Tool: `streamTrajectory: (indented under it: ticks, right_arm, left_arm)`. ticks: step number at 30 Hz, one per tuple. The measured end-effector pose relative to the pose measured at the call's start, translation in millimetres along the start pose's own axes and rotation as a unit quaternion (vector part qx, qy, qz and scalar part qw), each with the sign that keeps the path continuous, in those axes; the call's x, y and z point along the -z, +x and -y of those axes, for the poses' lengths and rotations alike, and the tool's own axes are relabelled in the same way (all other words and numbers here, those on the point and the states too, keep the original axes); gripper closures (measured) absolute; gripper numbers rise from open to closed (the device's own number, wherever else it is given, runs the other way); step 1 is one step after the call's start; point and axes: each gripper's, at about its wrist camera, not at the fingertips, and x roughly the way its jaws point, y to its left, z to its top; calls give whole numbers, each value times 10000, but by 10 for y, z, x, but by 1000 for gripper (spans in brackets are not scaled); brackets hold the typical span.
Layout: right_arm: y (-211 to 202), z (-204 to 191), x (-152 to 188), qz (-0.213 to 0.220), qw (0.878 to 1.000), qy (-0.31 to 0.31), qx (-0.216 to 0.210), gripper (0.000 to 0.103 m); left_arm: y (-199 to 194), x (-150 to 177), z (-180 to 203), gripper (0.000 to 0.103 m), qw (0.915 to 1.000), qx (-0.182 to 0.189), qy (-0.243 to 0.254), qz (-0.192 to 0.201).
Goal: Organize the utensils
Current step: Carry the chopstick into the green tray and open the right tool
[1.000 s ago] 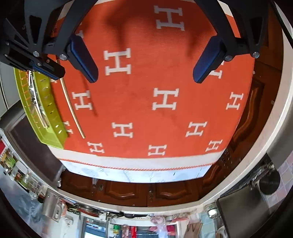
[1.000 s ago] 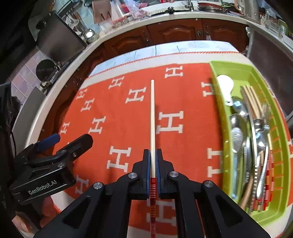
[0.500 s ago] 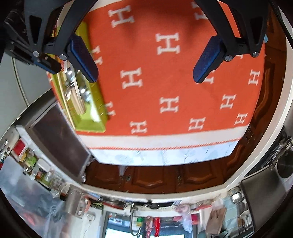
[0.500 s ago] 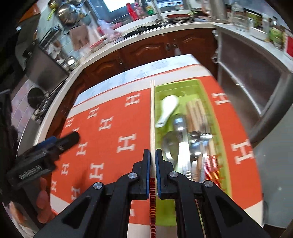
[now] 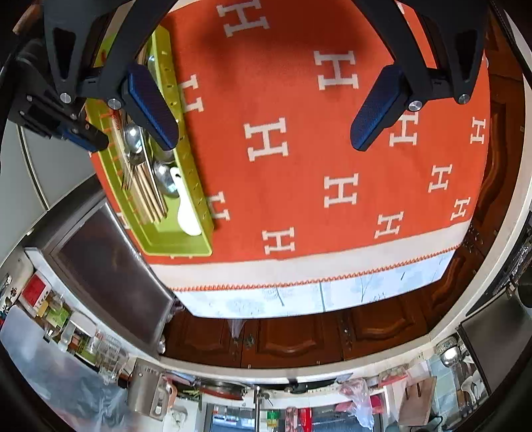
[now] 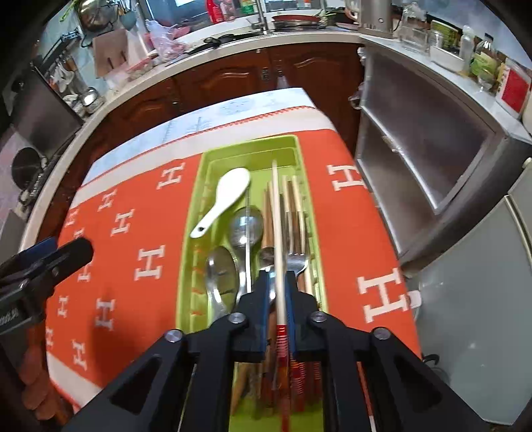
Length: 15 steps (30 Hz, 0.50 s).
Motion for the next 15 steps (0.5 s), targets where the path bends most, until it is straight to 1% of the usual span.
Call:
streamTrajectory:
  ticks: [2,4,7,15]
  right_arm:
    - [-17,-12,2,55,9998,101,-170,81]
    - [-56,-29,1,129,9994,157,-281,81]
    - [-136,-100,22,184,9992,115,-324,81]
    - [-401,-291,108,229,9977,154,-620,81]
  left_arm:
    - [-7,21,-27,1,10000,-9,-48,-3]
    - [-22,31,-58,1,10000,-33,-82,12]
    - [-56,51,-93,1,9999,-115,-105,27]
    - [-193,113,-166,1,9998,-127,-140,84]
